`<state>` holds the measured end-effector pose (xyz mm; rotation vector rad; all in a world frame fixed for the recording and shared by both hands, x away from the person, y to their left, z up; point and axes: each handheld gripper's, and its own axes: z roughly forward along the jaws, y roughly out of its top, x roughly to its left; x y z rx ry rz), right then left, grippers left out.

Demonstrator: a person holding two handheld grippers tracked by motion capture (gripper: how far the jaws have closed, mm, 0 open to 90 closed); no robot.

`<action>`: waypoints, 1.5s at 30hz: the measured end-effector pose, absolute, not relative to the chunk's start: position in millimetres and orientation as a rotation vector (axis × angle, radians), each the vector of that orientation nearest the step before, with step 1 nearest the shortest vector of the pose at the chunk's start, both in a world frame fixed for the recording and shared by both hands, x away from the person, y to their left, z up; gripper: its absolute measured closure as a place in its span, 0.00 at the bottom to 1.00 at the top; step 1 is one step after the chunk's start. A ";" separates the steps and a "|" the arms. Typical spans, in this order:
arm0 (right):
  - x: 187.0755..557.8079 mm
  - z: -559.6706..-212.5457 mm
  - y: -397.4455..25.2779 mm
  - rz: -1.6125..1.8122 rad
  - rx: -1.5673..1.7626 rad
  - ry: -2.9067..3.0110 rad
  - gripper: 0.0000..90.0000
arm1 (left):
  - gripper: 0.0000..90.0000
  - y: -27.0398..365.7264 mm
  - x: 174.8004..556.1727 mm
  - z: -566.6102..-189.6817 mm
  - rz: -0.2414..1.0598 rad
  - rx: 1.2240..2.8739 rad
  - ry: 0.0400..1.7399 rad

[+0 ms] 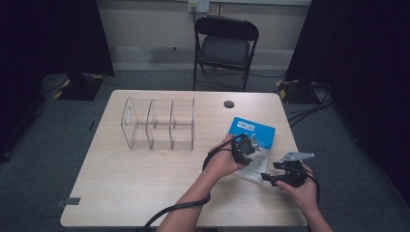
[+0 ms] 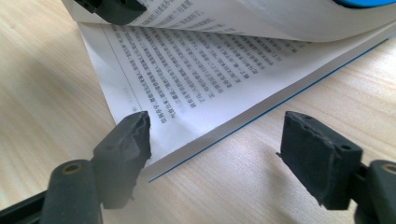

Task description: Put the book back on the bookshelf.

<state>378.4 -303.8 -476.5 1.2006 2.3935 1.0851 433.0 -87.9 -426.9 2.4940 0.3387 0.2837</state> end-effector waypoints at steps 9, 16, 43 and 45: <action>369.0 -479.5 -297.1 1.072 1.120 2.433 0.19 | 0.83 -85.8 435.7 -405.4 0.256 2.514 0.372; 363.3 -487.9 -290.1 1.069 1.098 2.470 0.17 | 0.83 -88.1 439.0 -393.0 0.228 2.541 0.394; 357.5 -494.0 -286.6 1.055 1.040 2.489 0.15 | 0.83 -82.3 454.8 -356.2 0.152 2.584 0.468; 357.3 -494.0 -285.9 1.055 1.033 2.494 0.15 | 0.83 -82.5 455.5 -355.3 0.150 2.583 0.474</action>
